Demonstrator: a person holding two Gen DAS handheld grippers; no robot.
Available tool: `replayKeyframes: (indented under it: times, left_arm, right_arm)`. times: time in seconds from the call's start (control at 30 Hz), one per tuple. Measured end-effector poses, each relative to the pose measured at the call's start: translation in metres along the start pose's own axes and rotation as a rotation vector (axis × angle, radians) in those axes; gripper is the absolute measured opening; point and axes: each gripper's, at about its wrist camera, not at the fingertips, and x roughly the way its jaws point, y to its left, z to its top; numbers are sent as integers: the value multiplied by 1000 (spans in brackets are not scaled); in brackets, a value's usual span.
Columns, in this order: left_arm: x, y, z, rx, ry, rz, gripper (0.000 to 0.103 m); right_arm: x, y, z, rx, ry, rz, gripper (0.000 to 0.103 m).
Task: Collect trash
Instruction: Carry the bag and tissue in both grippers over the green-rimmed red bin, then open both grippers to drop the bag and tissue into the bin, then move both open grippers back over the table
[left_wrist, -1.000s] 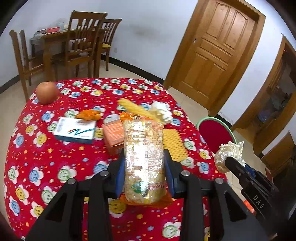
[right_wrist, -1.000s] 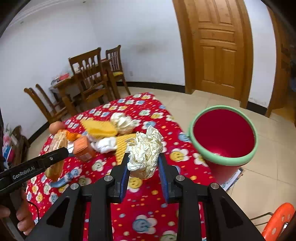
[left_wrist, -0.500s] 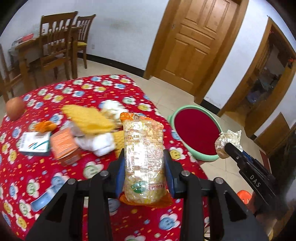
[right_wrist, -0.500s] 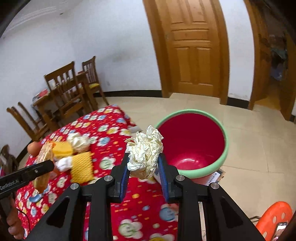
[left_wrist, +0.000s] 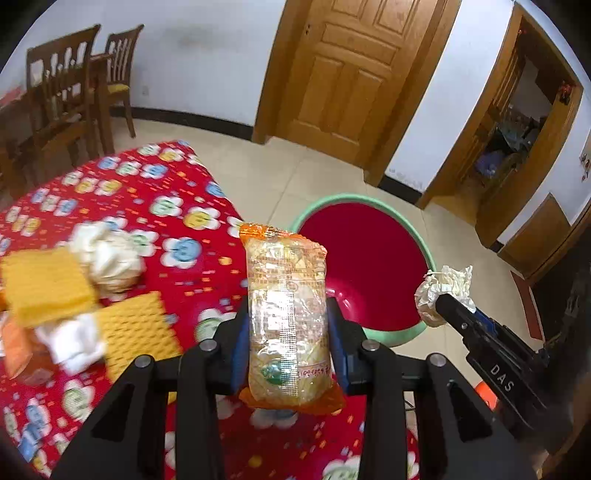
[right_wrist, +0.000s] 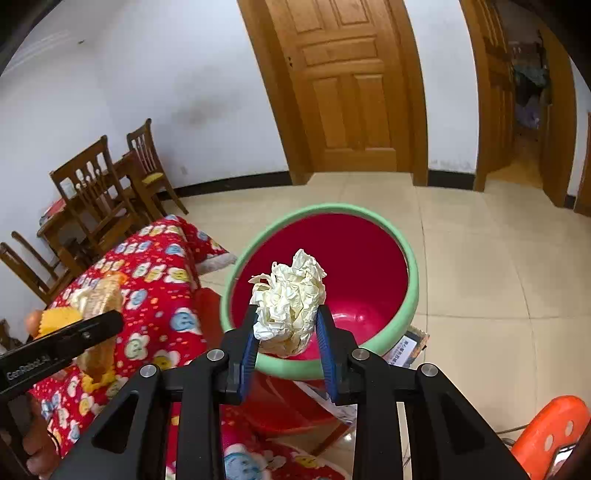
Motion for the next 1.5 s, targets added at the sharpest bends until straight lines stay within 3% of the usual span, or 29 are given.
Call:
replayKeyframes:
  times: [0.3,0.73,0.8,0.97,1.5]
  left_arm:
    - [53,-20,15,38,55,2,37]
    - [88,-32,19,78,94,39,40]
    - [87,-32,20,80,91,40,52]
    - [83,-35,25,89,70,48,59]
    - [33,-4,19,12,27,78,60]
  right_arm:
    - [29,-22,5,48,19,-32,30]
    - [34,-36,11,98,4,-20,37]
    - [32,-38,12,104,-4,-17,39]
    - [24,-40,13,114,-23,-17,43]
    - [-5,-19,16,93,-60,7,65]
